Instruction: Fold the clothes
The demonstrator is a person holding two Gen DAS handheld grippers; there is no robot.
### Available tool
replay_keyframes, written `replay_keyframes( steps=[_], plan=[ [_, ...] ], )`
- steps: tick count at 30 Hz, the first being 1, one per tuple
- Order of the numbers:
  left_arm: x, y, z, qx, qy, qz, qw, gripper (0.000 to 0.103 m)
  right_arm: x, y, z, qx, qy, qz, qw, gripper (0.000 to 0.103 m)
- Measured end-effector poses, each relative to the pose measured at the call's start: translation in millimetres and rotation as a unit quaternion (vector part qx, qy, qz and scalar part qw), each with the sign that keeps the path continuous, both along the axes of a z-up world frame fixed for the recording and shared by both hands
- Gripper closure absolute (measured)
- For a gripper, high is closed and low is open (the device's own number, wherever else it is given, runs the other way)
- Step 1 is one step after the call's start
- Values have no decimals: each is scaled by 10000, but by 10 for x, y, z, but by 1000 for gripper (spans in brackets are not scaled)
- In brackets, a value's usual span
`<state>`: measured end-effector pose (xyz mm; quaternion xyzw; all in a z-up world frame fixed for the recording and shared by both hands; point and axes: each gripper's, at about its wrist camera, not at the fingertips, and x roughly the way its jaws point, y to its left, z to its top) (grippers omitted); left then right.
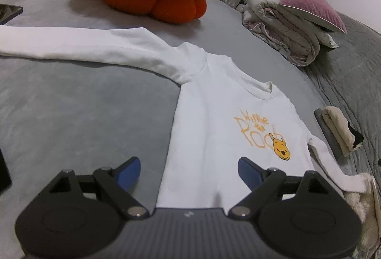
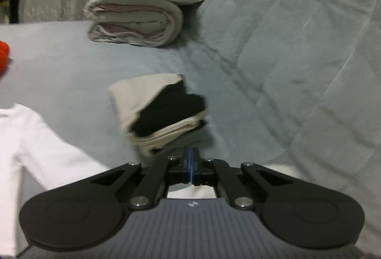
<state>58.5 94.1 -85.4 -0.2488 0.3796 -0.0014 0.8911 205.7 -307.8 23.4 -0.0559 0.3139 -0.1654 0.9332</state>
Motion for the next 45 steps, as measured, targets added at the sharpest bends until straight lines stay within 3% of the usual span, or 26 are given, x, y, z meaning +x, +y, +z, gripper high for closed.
replay_keyframes(
  steps=[5,9,13,17,20,27,34,37,38,40,45],
  plan=[
    [-7,39,-7,-71,62,67,9999,13,0,481,-267,316,261,703,9967,91],
    [-38,104,-5,-97,98,168,9998,13,206,901,-626,623,718,1212,9881,91],
    [-74,169,-12,4,107,220,9997,13,358,1192,-918,1712,932,1506,9692,90],
    [-75,148,-22,475,101,147,9987,16,384,1414,-1129,2156,1039,1700,9559,89],
    [-53,153,-36,646,107,139,9978,15,368,1449,-1201,2142,944,1635,9584,86],
    [61,201,-21,744,61,398,9964,15,321,1285,-1222,3022,742,1573,9372,85],
    [100,151,-77,910,116,358,9951,15,316,1327,-1167,3198,578,1673,9308,85],
    [79,173,-57,768,36,330,9965,15,303,1276,-1142,3258,405,1612,9307,84],
    [73,180,-53,712,23,327,9969,15,305,1259,-1137,3315,368,1618,9288,83],
    [70,170,-54,700,5,303,9971,15,306,1249,-1134,3403,332,1611,9258,70],
    [80,94,-71,856,-20,211,9961,15,321,1350,-1165,3322,455,1812,9245,68]
  ],
)
